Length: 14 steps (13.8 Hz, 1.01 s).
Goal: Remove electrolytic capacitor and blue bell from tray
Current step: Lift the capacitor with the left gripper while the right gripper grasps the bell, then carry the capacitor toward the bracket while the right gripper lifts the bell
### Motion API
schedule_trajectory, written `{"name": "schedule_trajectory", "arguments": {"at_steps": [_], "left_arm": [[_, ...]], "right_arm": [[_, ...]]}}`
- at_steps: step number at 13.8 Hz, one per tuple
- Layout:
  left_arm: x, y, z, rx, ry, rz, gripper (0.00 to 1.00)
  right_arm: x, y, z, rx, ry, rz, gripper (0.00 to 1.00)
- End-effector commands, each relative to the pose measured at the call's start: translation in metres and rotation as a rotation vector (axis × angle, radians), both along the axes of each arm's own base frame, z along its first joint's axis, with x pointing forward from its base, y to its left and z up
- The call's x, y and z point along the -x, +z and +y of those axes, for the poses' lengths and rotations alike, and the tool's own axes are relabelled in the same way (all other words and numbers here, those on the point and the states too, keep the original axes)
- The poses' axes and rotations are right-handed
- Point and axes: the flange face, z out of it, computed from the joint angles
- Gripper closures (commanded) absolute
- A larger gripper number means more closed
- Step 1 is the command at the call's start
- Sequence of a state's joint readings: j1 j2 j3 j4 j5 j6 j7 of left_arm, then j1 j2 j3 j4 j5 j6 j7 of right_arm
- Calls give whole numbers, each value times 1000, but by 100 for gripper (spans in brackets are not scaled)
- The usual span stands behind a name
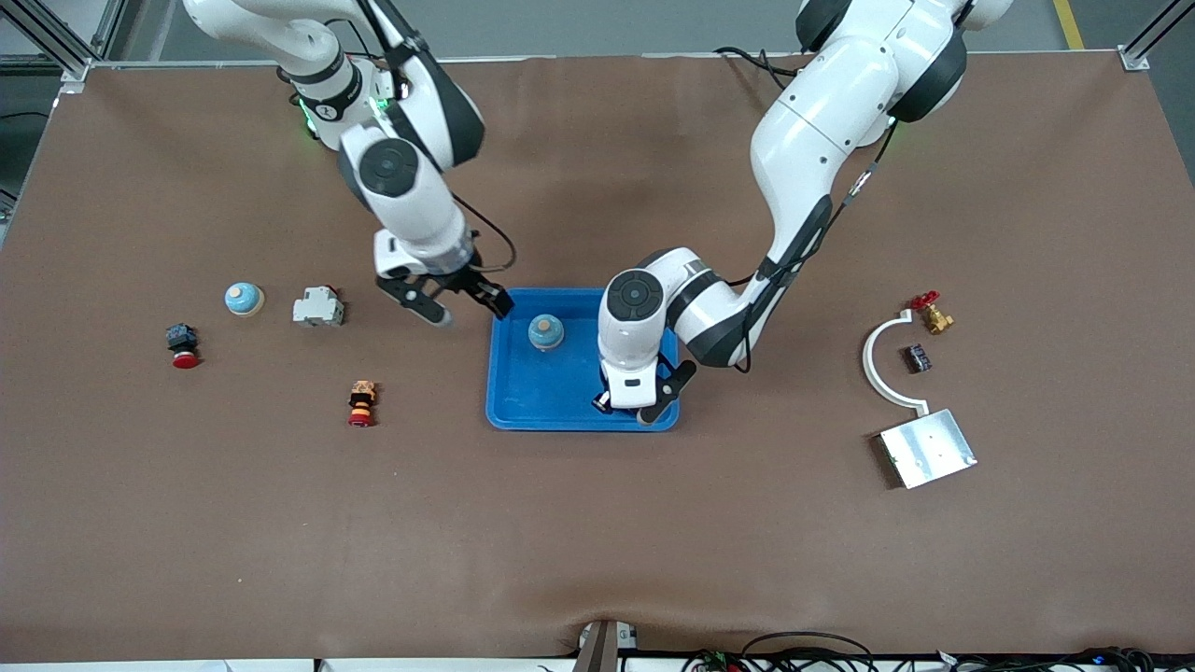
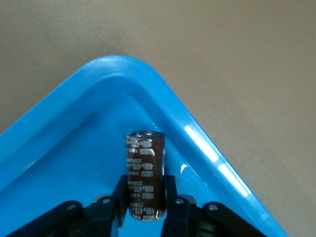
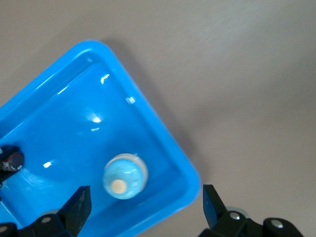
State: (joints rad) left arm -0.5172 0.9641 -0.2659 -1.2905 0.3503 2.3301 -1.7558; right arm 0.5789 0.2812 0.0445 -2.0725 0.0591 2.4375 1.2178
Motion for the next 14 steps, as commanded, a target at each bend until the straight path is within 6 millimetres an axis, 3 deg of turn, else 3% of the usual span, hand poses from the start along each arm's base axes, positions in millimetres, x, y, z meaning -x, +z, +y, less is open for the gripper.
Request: {"name": "schedule_trajectory", "arguments": {"at_steps": [1,3,8,11,12,14], "left_arm": [[-3,9,2,-13,25,16,100],[-3,18,4,-43,20,30,100],[-11,99,13,-70,-19,-5,100],[-47,152,75,-77,-34,-15,100],[-58,160,102,-66,-8,8,100],[-68,155,145,-82,-39,42,100]], "right_arm": [[-24,-23,32,3,-67,6,0],[-27,-43,46,11,-72,19,0],[-19,-86,69,11,-85,12,0],[-13,-106,74,11,-88,10,0],[-14,-106,74,12,-89,9,0],[-11,-108,75,15,-86,13,0]]}}
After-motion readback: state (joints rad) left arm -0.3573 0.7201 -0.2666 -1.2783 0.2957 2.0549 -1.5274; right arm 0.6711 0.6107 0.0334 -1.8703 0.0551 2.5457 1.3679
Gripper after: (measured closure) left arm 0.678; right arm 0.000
